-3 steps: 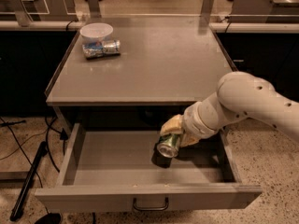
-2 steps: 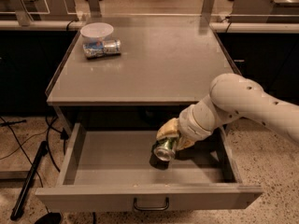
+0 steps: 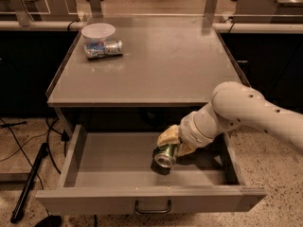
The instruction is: Place green can into top drawer
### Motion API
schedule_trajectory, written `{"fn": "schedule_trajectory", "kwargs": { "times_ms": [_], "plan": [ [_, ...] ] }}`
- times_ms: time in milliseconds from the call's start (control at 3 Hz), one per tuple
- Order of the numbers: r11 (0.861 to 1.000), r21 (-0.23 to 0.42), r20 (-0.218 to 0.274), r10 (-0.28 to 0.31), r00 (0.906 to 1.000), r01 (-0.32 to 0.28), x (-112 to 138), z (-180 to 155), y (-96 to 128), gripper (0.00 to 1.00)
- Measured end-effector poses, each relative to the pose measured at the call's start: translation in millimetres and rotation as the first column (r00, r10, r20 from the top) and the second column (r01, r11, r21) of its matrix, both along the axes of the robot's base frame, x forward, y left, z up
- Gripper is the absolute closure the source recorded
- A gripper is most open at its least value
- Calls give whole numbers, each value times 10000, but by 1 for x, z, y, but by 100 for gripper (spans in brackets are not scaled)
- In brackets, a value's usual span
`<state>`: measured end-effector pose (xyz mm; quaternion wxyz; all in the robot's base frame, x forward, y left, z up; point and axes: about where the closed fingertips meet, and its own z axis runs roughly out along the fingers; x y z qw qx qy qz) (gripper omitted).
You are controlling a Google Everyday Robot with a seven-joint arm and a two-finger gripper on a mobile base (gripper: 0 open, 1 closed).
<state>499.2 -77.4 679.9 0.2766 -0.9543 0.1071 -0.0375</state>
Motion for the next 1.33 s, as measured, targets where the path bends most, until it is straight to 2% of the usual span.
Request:
{"fn": "schedule_trajectory", "kwargs": {
  "times_ms": [333, 667, 1333],
  "plan": [
    [9997, 91, 169, 206, 9996, -207, -7, -14, 6, 100],
    [9987, -95, 343, 498, 9982, -495, -11, -23, 14, 100],
    [9877, -1203, 503, 1061, 9931, -994, -15, -41, 27, 100]
  ]
}}
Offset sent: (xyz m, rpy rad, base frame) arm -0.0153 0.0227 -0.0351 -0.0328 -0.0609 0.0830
